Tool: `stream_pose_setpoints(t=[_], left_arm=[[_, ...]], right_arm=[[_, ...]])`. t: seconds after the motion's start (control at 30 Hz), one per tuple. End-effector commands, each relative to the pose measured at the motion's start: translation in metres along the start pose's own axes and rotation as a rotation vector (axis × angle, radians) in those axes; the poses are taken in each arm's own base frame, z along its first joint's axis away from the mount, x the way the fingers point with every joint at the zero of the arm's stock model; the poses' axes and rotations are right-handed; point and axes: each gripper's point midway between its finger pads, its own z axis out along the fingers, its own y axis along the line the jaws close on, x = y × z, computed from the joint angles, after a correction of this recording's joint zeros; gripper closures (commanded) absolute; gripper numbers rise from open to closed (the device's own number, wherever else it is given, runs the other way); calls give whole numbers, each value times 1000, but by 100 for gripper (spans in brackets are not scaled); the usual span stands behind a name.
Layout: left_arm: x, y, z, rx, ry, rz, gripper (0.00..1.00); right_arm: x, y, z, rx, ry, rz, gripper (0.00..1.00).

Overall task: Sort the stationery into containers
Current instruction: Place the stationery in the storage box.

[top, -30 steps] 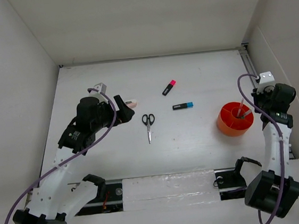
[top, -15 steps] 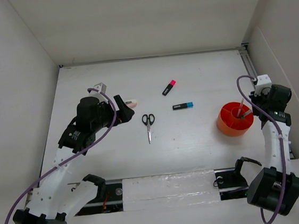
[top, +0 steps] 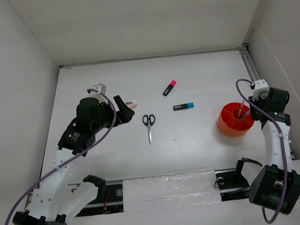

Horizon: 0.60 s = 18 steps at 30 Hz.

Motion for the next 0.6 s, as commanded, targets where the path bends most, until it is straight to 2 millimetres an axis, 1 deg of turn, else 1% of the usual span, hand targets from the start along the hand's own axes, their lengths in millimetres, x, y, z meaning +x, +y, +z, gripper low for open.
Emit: stream_pose_setpoints(t=[0.0, 0.13, 0.2, 0.23, 0.27, 0.33, 0.37, 0.57], left_arm=[[-9, -5, -4, 25, -38, 20, 1], [-9, -5, -4, 25, -38, 20, 1], [-8, -7, -4, 32, -33, 20, 1], [-8, -7, -4, 32, -33, 20, 1], [-8, -7, -4, 32, -33, 20, 1], [-8, -7, -4, 32, -33, 20, 1], [-8, -7, -4, 32, -33, 20, 1], [-7, -6, -2, 28, -26, 19, 1]], right_arm=[[-25, 1, -8, -22, -69, -15, 100], [-23, 2, -8, -26, -61, -13, 100], [-30, 1, -7, -37, -66, -13, 100], [-28, 2, -7, -41, -58, -11, 100], [-31, 0, -6, -41, -59, -12, 100], [-33, 2, -8, -48, -59, -17, 97], [-30, 2, -8, -42, -47, -15, 95], [-30, 2, -8, -42, -47, -15, 94]])
